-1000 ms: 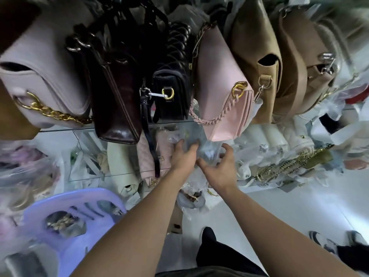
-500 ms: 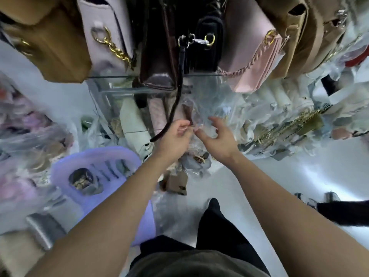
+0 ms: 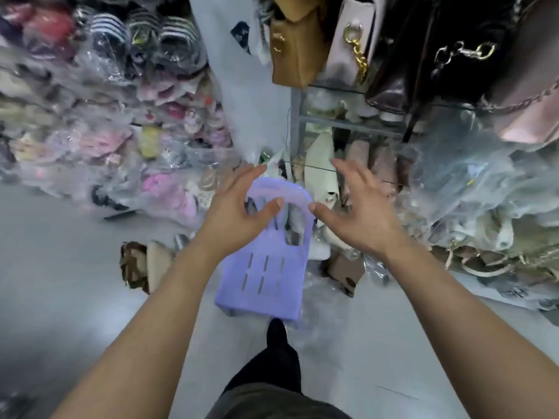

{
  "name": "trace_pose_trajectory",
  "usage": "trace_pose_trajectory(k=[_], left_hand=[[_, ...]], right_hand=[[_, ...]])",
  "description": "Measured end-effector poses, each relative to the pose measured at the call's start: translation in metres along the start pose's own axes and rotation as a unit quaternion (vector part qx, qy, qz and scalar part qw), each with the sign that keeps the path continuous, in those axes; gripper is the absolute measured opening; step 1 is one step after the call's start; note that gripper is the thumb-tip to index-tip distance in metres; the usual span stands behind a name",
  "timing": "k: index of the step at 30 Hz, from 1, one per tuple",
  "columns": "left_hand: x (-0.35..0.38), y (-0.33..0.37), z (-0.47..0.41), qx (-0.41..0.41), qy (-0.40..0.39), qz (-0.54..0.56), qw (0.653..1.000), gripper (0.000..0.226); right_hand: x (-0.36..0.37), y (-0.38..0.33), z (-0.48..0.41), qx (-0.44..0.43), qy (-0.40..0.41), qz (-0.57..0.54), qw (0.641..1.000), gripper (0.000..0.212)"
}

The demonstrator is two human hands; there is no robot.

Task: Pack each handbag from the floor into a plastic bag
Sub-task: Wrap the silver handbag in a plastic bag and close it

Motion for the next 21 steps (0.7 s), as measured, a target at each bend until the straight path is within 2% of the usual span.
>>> trace_pose_trajectory(k=[5,11,16,21], left_hand=[[-0.036,-0.035,0.076,-0.049,0.05,0.011,0.998,0.056],[-0.072,-0.1,0.133,-0.149,0.1,0.024,0.984,0.053],[-0.095,-0.165,0.148,-0.205,0.125,0.043,0.97,0.046],[-0.112,-0.263,0.137,-0.255,0.122,0.059,0.957,0.044]], right_hand=[[0.054,-0.031,0.035,-0.066,-0.05,-0.04,0.996,0.084],[0.116,-0.051,0.059,-0.049,-0.113,-0.08,0.989,0.079],[0.174,-0.081,0.033,-0.042,-0.148,-0.084,0.985,0.074],[0.268,-0.121,-0.015,-0.029,-0.171,-0.088,0.981,0.071]])
Point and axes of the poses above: each hand's wrist, its own z-axis away from the middle knuckle, its own x-axis out of the palm, y = z × x, the point moved 8 cm from there along -z, towards the middle knuckle, and after that the axes turned 12 degrees about -z, right-handed, at the moved point
